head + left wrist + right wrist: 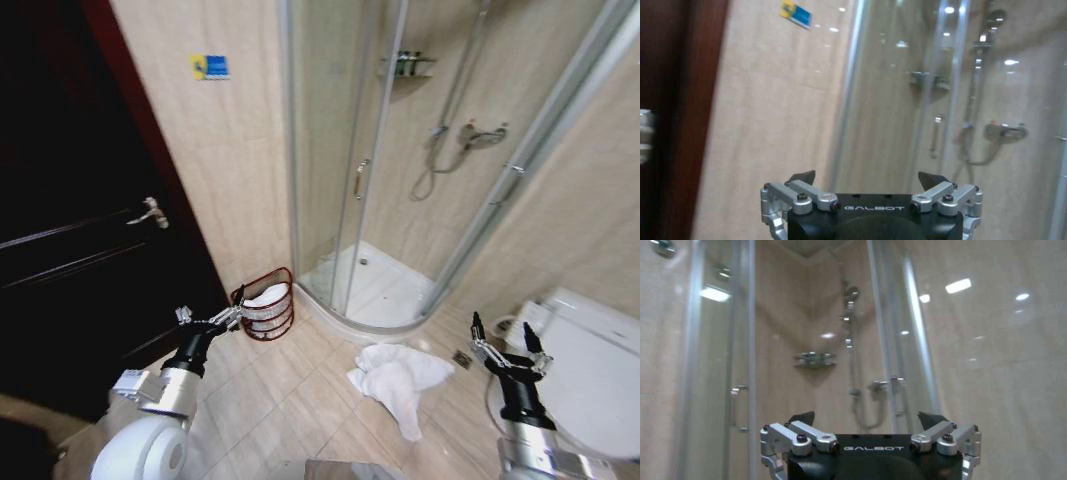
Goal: Discard the used towel into the hamper.
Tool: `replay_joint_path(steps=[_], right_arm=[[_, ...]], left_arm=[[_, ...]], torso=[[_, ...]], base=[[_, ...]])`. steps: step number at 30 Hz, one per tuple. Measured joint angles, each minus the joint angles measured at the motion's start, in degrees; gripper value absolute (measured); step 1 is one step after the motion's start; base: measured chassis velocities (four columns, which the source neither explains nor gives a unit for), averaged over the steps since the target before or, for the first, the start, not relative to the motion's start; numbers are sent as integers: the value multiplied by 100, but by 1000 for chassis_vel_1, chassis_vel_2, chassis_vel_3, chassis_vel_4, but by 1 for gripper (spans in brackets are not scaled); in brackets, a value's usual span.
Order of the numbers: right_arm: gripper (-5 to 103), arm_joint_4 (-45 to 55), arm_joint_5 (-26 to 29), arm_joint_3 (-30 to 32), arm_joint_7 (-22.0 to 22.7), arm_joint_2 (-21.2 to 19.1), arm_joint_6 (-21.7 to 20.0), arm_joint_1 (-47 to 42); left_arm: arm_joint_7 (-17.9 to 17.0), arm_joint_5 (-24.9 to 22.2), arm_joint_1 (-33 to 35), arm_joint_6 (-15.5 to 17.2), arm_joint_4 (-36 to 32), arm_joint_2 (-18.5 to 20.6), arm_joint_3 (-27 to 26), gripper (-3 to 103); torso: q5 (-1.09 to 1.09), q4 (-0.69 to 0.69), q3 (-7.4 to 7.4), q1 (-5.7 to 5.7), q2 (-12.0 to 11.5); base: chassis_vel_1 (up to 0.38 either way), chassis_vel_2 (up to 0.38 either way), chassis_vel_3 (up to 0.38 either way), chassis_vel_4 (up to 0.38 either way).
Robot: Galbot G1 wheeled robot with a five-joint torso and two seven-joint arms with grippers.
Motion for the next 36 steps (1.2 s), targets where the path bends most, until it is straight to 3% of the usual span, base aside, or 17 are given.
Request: replay_joint_path(steps=[17,22,27,29,36], right_arm=[[100,-981,-325,-158,116,-75,352,96],[100,-1610,-313,-423,174,-66,307,239],[100,-2845,-309,-491,97,-157,189,541],[100,-3253,-51,-485,59,-317,30,648],[100,-3641,176,-616,-152,-359,-72,845]], left_arm=[[0,0,0,0,0,0,0,100],[0,0,0,0,0,0,0,100],[0,0,0,0,0,0,0,100],[0,0,0,0,0,0,0,100],[0,0,0,0,0,0,0,100]], torso=[[-1,1,0,1,0],[0,-1,0,0,0],[4,1,0,0,0],[-1,3,0,0,0],[-2,2,0,-1,1]], base=[[-119,-127,-121,-124],[-119,-113,-126,-120],[-27,-40,-38,-23],[0,0,0,0],[-5,7,2,-6]])
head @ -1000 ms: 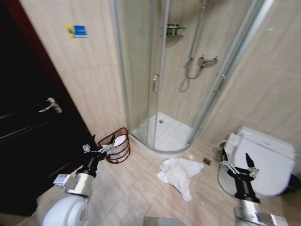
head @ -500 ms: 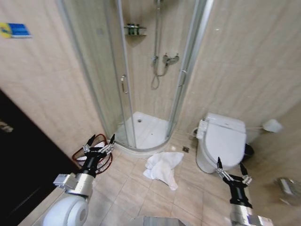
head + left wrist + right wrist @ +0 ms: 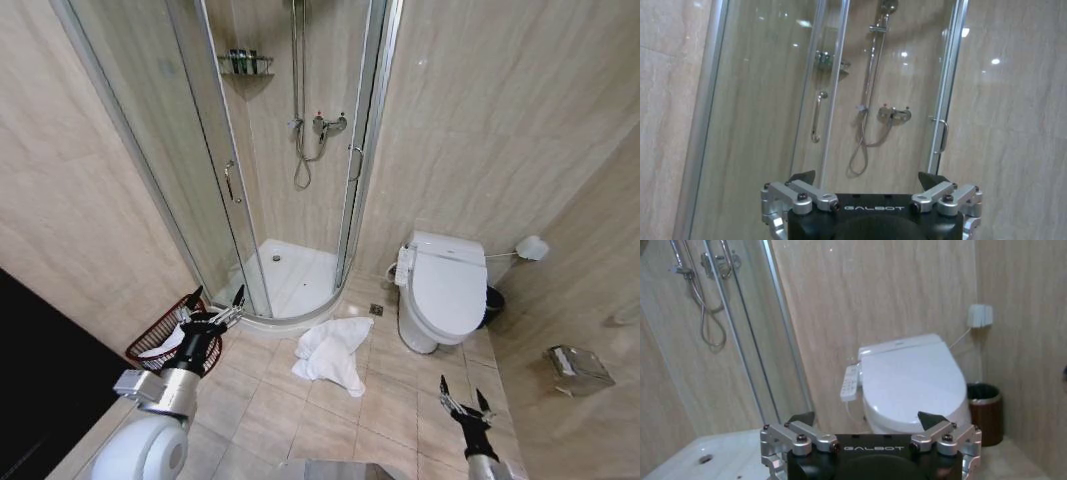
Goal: Discard the used towel into the hamper.
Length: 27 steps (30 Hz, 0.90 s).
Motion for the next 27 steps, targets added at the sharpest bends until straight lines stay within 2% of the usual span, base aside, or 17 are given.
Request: replay_joint_path(steps=[9,10,19,23,27], right_arm=[[100,46,208,-168,-411,43,-1,100],[100,50,210,-172,-436,46,2,99],[100,-164,131,-222,-503,-69,218,284],[100,-230,-154,-250,-503,-46,436,425],[100,-44,-277,-348,-402,-11,477,248]], left_arm=[[0,0,-1,0,0,0,0,100],[0,0,-1,0,0,0,0,100],[0,0,-2,0,0,0,0,100],[0,0,0,0,0,0,0,100],[0,0,0,0,0,0,0,100]], torso=[[-2,-1,0,2,-1],[3,0,1,3,-1],[1,-2,2,7,-3],[3,2,0,0,-1],[2,0,-2,-4,-1]], base=[[-100,111,91,-111],[-159,193,179,-191],[-124,119,111,-114],[0,0,0,0],[54,-19,-39,30]])
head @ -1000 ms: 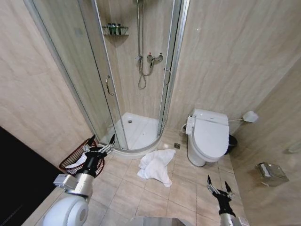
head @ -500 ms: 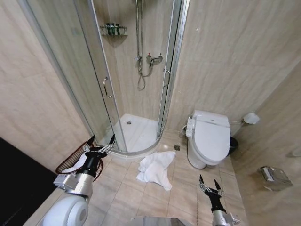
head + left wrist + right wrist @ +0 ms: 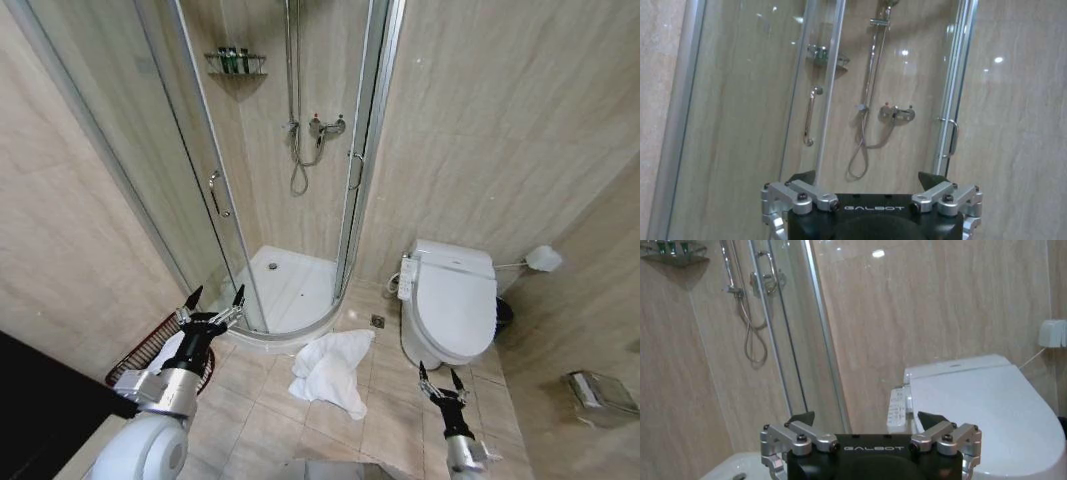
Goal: Discard the used towel into the hamper.
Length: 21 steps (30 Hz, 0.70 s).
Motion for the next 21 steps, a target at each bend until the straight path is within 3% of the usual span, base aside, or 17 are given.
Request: replay_joint_path(steps=[21], right_arm=[[100,-426,254,44,103,-379,-176,348]], left_arm=[[0,0,0,0,0,0,0,100]], torso=[[-1,2,-99,-82,-191]], base=[[43,48,45,40]])
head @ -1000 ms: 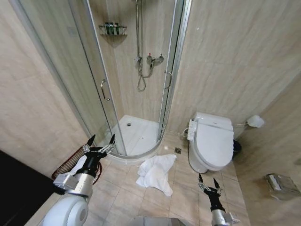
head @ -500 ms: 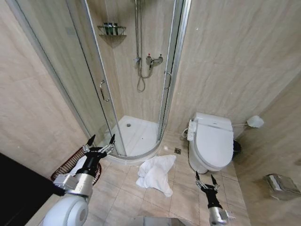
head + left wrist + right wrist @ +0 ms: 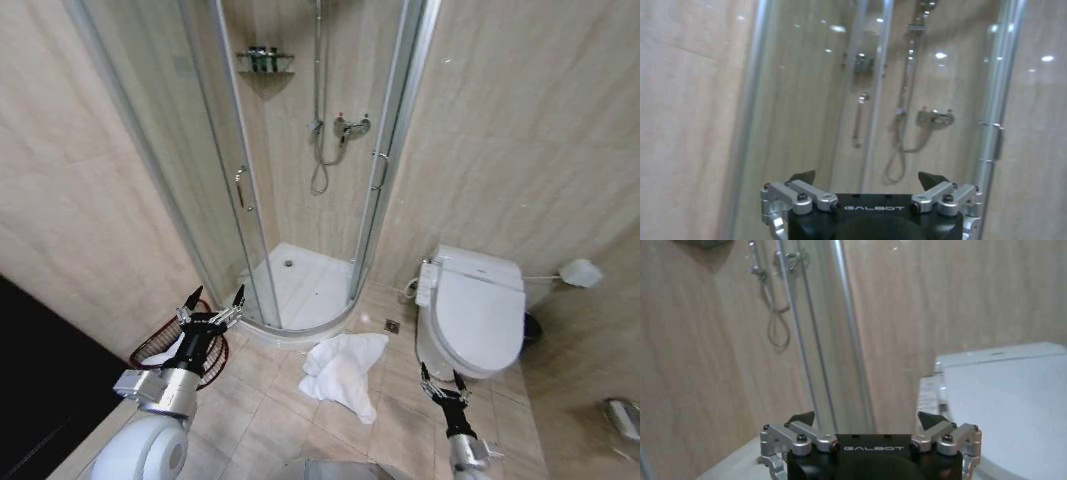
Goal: Discard the used towel into the hamper.
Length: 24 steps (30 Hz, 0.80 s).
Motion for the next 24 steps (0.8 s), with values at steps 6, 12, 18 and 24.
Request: replay_joint_path(steps=[6,12,18,24], right_arm=[[100,-120,151,-11,-94,-136,-53,16],[100,-402,264,30,-142,-244,-70,283],[100,-1032,337,94,-750,-277,787,592],[100,-1052,128,86,-429,-225,692,453]], left_arm=[[0,0,0,0,0,0,0,100],[0,0,0,0,0,0,0,100],[0,0,0,0,0,0,0,100],[0,0,0,0,0,0,0,100]], torso=[[1,-1,-33,-29,-62],[2,1,-58,-51,-110],[3,1,-61,-53,-118],[2,-1,-78,-68,-149]], base=[[94,110,117,105],[117,121,122,112],[80,79,52,63],[0,0,0,0]])
